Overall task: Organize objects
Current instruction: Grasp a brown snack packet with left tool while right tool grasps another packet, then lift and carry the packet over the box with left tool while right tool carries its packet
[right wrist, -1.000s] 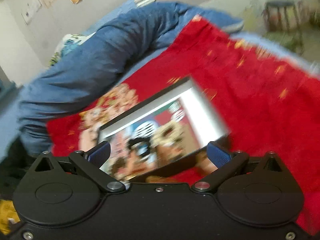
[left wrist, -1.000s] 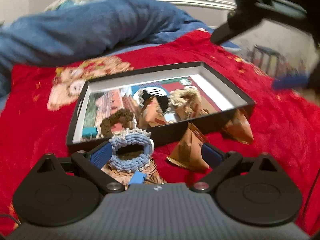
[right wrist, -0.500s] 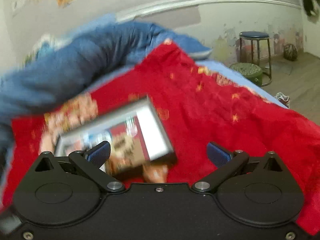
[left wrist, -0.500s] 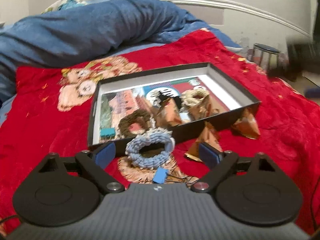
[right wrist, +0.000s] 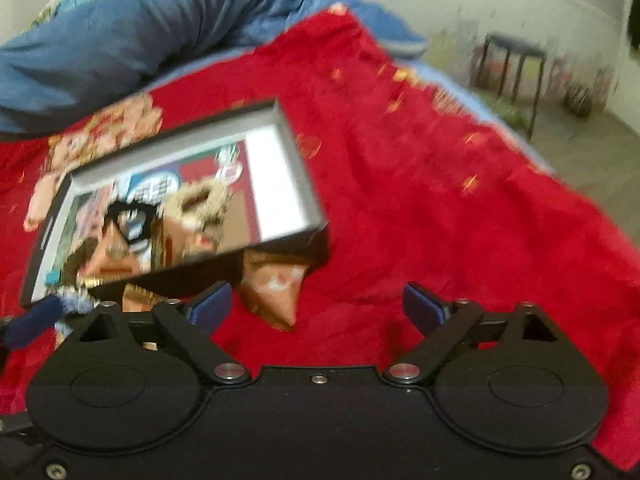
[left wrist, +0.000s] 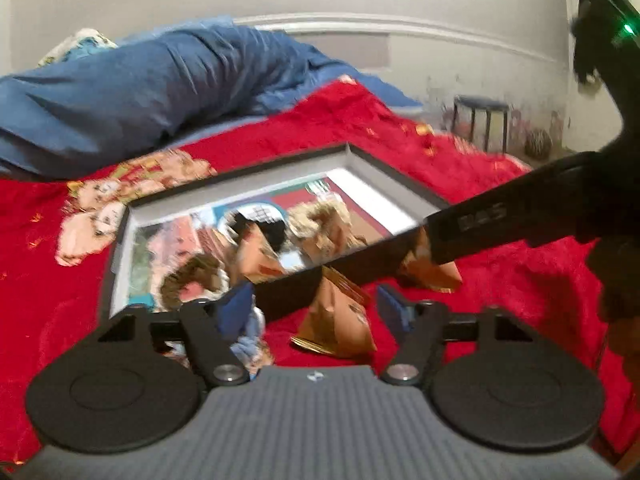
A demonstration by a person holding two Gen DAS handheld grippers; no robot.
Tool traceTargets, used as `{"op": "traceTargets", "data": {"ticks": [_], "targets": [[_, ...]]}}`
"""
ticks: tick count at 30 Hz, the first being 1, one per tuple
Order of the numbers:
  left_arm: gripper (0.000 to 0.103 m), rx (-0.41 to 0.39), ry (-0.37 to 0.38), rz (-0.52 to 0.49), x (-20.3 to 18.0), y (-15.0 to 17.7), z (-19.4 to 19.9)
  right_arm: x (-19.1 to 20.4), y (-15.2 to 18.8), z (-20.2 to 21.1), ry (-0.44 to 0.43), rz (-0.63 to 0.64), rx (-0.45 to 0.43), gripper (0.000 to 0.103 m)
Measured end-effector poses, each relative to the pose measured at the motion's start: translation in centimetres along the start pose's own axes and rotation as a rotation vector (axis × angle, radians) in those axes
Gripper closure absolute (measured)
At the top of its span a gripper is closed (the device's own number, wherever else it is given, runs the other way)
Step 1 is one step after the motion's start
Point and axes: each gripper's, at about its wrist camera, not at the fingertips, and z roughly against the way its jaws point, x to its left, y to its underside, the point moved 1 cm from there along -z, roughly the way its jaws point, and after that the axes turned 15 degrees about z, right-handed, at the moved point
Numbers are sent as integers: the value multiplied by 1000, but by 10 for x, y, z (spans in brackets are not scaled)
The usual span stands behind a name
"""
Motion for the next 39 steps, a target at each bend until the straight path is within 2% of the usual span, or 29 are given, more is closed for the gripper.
{"op": "traceTargets", "data": {"ticks": [3,8,13,20,22,23,25,26,27,32,33,37,39], "targets": [[53,22,-16,24,-3,-1,-16,7,-3,-12,-3,6,21,18],[60,92,-2,79,2,-3,-32,10,-12,-31,-52,-43,8,18],[61,118,9,30,-1,1,-40,10,-6,-45,-47,-132,-1,20],[61,141,8,54,-1,2,-43,14,-2,-44,-31,-118,-5,21],[60,155,3,68,-1,2,-44,14,-2,-44,-29,-119,-6,22],[55,165,1,72,-1,2,-45,15,-2,-44,-24,-117,-9,22],[51,200,3,71,-1,3,-49,16,-1,-44,-1,-112,-10,28],[52,196,2,65,-1,3,-49,17,0,-44,12,-111,-10,29],[58,196,1,53,-3,4,-49,17,0,-45,21,-112,-9,31],[62,191,-6,50,-3,5,-49,16,1,-46,19,-126,-6,32],[62,191,-6,53,-3,4,-49,16,1,-46,24,-127,-5,34],[63,180,7,50,-4,4,-47,15,5,-42,71,-139,-5,57],[64,173,15,45,-6,4,-45,13,9,-38,65,-154,-12,62]]}}
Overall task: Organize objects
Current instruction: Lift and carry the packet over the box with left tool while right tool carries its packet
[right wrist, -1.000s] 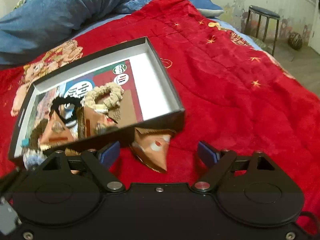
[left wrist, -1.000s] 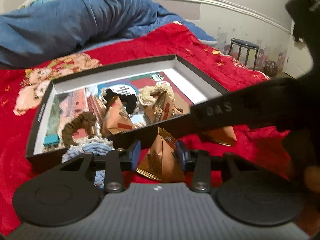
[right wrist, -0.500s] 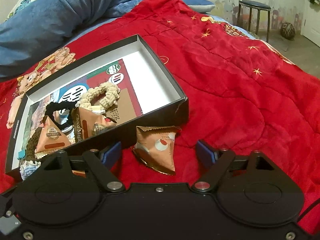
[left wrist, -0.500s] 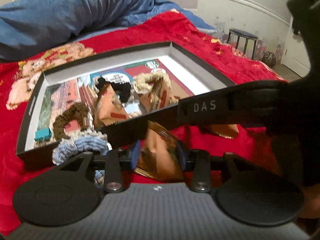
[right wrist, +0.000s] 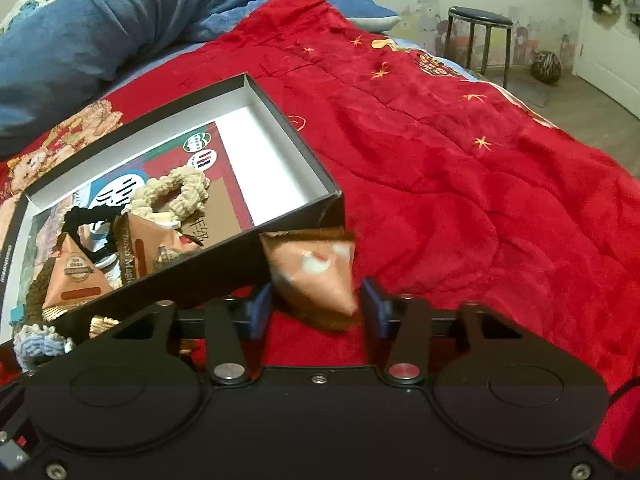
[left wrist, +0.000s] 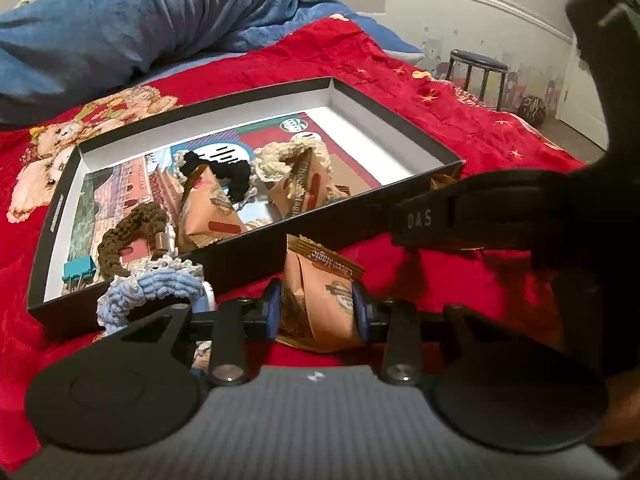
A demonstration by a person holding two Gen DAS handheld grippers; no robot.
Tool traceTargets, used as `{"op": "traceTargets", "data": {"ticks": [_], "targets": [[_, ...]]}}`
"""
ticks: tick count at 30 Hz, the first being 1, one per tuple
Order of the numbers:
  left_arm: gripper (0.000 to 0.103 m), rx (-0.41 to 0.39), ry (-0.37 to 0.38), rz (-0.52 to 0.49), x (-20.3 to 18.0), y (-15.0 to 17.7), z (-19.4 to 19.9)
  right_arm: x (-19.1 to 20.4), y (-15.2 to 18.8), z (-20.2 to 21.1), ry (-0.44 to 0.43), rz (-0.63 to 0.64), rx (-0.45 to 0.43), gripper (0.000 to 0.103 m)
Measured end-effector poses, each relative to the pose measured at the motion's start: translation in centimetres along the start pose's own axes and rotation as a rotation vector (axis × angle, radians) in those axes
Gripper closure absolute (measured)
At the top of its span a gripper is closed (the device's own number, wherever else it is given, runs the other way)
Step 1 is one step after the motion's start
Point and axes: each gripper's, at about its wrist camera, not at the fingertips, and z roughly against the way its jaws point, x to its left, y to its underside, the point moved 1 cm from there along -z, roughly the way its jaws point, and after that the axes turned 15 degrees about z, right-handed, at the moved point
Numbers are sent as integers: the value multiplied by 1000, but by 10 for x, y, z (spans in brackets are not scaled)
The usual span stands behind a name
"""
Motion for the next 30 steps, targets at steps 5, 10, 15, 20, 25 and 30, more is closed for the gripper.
{"op": "traceTargets", "data": {"ticks": [5,10,15,20,25,30], "targets": [[64,-59,38,-54,-6,3,17,-7,5,12,-55,-57,-32,70],[64,-110,46,-28,1,-1,40,-1,4,34,-77,-33,-90,72],[64,-154,32,37,25,-11,72,10,3,55,-171,-9,-149,72],[64,-202,-39,86,54,-27,103,26,-1,74,-297,46,-195,72],[64,-227,-75,94,80,-51,134,43,-15,92,-401,71,-215,72],[64,-224,-108,2,93,-72,139,54,-36,107,-469,131,-229,72]]}}
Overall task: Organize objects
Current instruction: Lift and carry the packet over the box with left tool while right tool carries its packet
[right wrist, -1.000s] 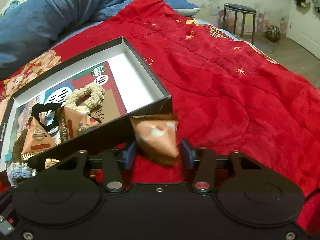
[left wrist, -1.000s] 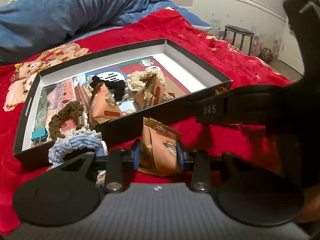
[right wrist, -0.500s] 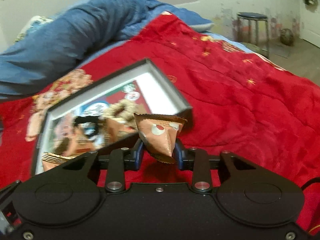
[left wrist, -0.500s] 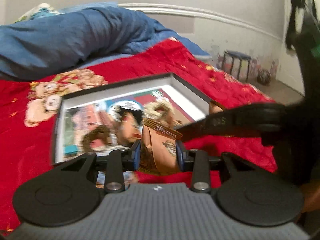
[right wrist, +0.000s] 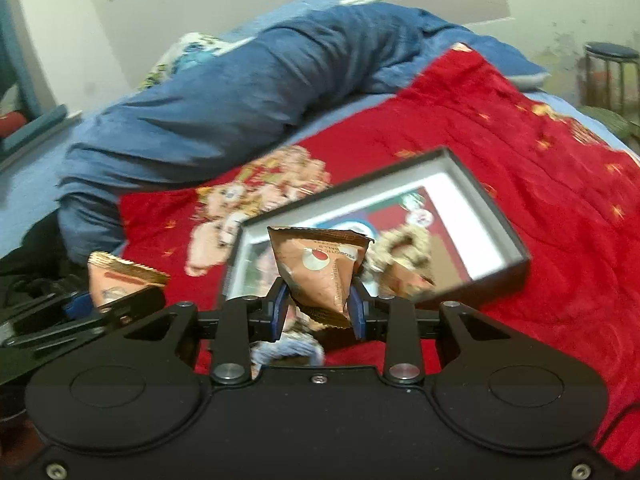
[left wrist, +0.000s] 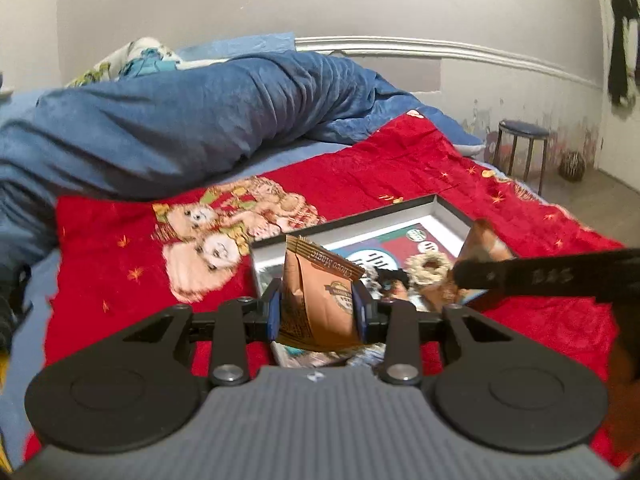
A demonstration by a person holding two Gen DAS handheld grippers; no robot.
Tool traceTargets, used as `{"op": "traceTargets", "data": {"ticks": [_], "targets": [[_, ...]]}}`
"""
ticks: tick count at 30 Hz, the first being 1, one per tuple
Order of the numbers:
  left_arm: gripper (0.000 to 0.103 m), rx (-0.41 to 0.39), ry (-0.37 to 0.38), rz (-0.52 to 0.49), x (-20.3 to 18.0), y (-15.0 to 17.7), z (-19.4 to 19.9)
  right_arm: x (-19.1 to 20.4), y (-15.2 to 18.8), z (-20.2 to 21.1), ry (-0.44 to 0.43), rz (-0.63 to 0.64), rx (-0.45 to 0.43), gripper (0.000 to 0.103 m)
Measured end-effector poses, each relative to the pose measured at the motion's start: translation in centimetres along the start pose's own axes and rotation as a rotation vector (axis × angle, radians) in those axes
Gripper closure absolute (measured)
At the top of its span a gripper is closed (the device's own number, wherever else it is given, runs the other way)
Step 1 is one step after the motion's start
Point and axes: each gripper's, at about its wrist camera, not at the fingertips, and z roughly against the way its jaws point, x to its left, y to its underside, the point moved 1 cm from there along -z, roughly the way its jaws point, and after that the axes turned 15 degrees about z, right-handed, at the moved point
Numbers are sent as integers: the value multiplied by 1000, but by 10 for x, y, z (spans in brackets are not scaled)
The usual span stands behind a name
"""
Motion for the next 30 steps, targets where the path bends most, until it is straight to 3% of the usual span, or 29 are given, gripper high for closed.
{"op": "traceTargets", "data": {"ticks": [7,10,14,20,25,30], "targets": [[64,66,48,126,24,-26,-28,17,-19,-4,48,118,83,72],[64,114,51,121,31,-32,-33,32,-31,-8,72,166,141,72],[64,99,62,109,33,-49,-24,54,-56,-21,10,225,182,72],[64,148,85,277,51,-78,-27,63,-75,-45,-9,235,223,72],[63,67,53,245,47,-73,-43,58,-78,-55,-39,309,144,72],[63,79,43,259,44,-55,-75,38,-68,-87,-106,258,117,72]]}}
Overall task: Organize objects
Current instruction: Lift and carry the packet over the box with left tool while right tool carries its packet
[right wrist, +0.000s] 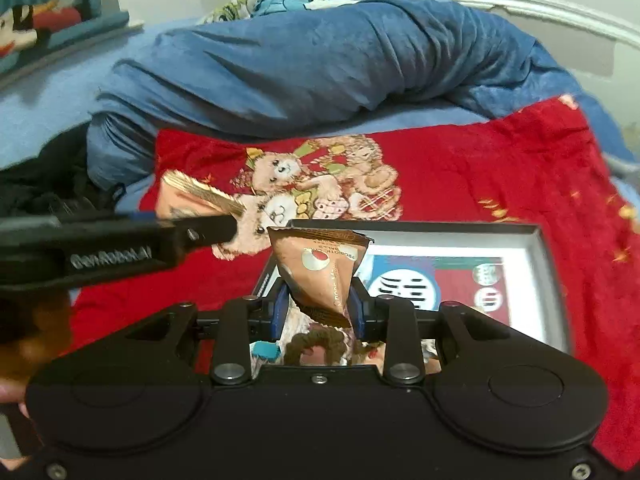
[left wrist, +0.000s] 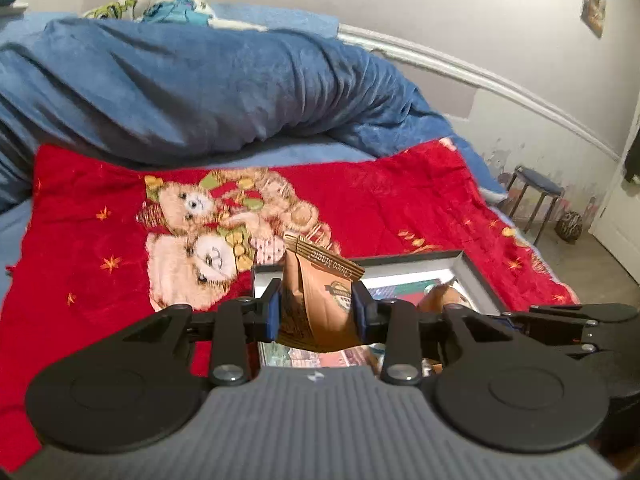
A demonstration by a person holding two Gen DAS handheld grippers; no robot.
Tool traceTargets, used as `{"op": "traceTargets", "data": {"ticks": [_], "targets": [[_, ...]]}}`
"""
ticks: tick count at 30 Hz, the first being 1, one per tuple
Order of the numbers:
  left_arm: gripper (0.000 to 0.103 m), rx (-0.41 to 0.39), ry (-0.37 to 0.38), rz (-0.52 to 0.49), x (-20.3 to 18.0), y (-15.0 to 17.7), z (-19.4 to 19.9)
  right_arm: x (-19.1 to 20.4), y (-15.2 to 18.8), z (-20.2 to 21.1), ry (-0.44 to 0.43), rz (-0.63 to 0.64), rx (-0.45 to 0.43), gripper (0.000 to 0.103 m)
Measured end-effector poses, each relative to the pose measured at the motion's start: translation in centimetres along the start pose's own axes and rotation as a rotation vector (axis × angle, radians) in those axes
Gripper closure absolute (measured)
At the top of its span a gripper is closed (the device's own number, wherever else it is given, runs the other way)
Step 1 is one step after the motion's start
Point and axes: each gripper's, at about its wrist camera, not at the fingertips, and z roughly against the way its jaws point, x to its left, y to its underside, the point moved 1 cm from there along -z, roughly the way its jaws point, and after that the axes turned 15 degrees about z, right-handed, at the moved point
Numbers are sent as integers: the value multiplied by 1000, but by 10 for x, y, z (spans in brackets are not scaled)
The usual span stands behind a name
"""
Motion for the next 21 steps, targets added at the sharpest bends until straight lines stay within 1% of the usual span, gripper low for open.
{"op": "traceTargets", "data": {"ticks": [3,6,8,10,11,13,14,17,21], "targets": [[63,-14,-27,-6,-2,5,-16,-14,4,-24,-42,-35,-27,72],[63,-1,-74,25,1,8,-31,-31,12,-52,-60,-124,-21,72],[63,34,-116,70,7,11,-43,-41,20,-68,-62,-191,-29,72],[63,67,-129,99,12,14,-55,-45,24,-84,-64,-209,-24,72],[63,80,-136,99,13,15,-60,-46,26,-89,-62,-211,-23,72],[63,104,-154,83,14,19,-69,-48,30,-99,-88,-228,-28,72],[63,116,-160,82,14,21,-72,-49,32,-103,-78,-228,-21,72],[63,153,-134,106,17,26,-76,-52,34,-107,-69,-241,-25,72],[63,166,-139,86,15,31,-80,-49,34,-109,-61,-230,-11,72]]}}
